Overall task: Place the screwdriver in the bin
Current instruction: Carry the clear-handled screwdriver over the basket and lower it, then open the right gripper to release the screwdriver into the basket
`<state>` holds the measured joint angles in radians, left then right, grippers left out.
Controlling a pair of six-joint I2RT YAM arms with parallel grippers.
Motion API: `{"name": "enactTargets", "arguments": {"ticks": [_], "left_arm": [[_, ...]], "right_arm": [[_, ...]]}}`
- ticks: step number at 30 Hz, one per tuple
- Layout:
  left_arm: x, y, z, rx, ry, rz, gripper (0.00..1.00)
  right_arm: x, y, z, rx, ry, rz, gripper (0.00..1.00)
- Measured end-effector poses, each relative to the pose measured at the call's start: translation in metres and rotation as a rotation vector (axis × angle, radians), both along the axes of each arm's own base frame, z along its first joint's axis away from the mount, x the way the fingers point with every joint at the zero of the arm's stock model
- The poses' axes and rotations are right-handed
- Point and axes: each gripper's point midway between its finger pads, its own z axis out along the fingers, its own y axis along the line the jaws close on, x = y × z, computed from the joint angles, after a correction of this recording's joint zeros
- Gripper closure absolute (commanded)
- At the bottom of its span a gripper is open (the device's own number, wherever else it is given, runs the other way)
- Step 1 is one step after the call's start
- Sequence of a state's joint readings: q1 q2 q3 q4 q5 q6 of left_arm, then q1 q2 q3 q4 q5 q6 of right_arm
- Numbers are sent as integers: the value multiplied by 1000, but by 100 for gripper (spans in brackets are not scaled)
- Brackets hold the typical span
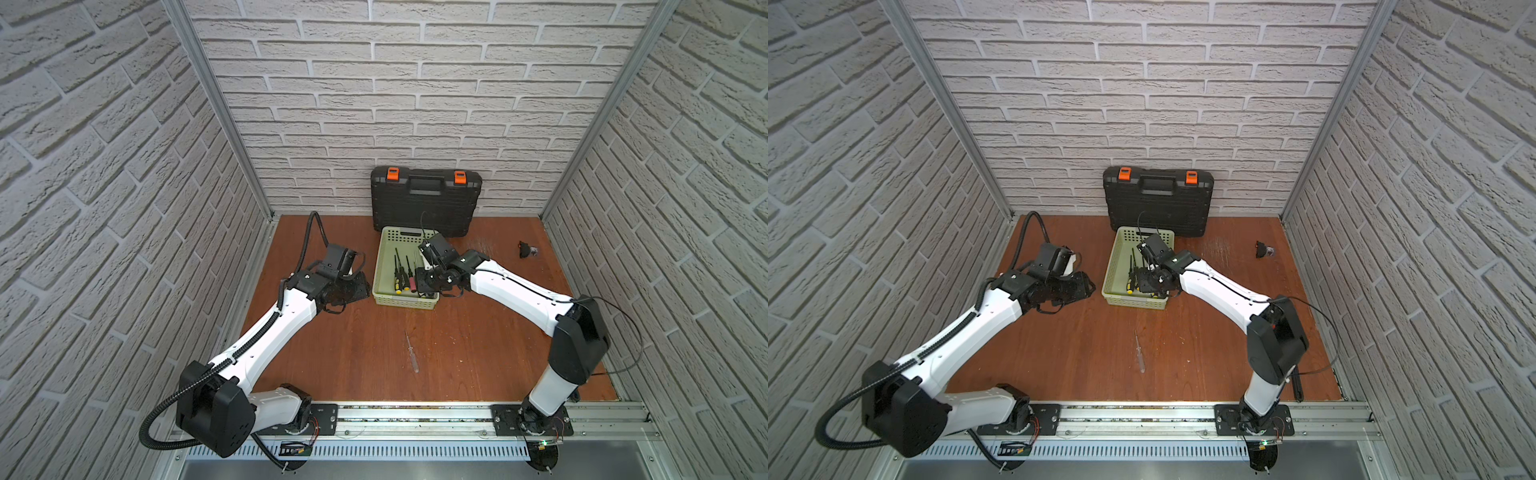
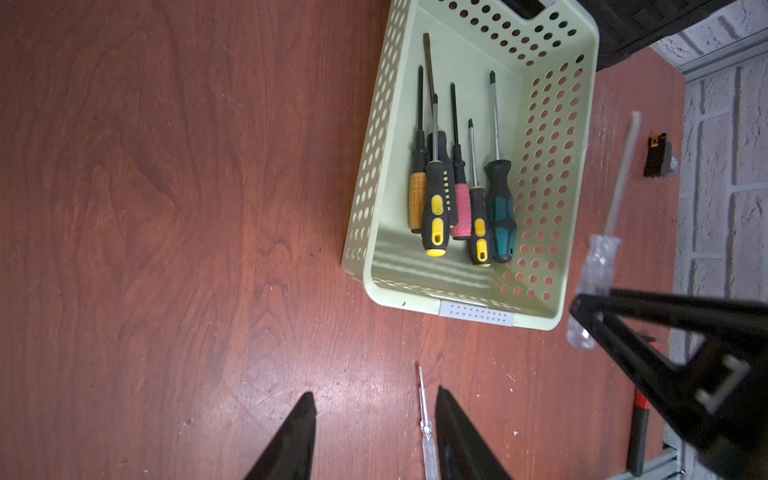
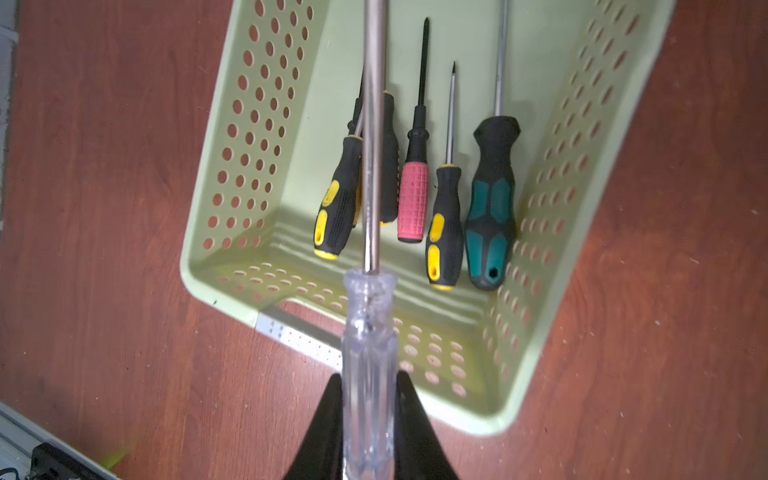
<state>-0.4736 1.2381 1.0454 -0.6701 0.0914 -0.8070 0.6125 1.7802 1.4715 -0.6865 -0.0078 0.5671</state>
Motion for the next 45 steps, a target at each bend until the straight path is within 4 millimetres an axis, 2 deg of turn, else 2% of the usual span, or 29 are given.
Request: {"name": "enactTargets", "arguments": {"ticks": [6, 14, 21, 32, 41, 45], "left_arm": [[-7, 5, -5, 2, -2, 6, 52], [-15, 10, -15, 7, 6, 16, 52], [-13, 9, -15, -1, -4, 19, 52], [-15, 10, -13, -7, -15, 20, 51], [-17, 10, -14, -7, -5, 16, 51], [-23, 8, -16, -16, 21, 1, 51]], "right_arm": [[28, 7, -38, 3, 82, 6, 95], [24, 12, -71, -4, 177, 18, 95], [21, 12, -72, 0, 191, 19, 89], [18, 12, -85, -11, 224, 20, 70], [25, 16, -70, -1, 191, 27, 66], [25, 14, -51, 7, 158, 35, 65]]}}
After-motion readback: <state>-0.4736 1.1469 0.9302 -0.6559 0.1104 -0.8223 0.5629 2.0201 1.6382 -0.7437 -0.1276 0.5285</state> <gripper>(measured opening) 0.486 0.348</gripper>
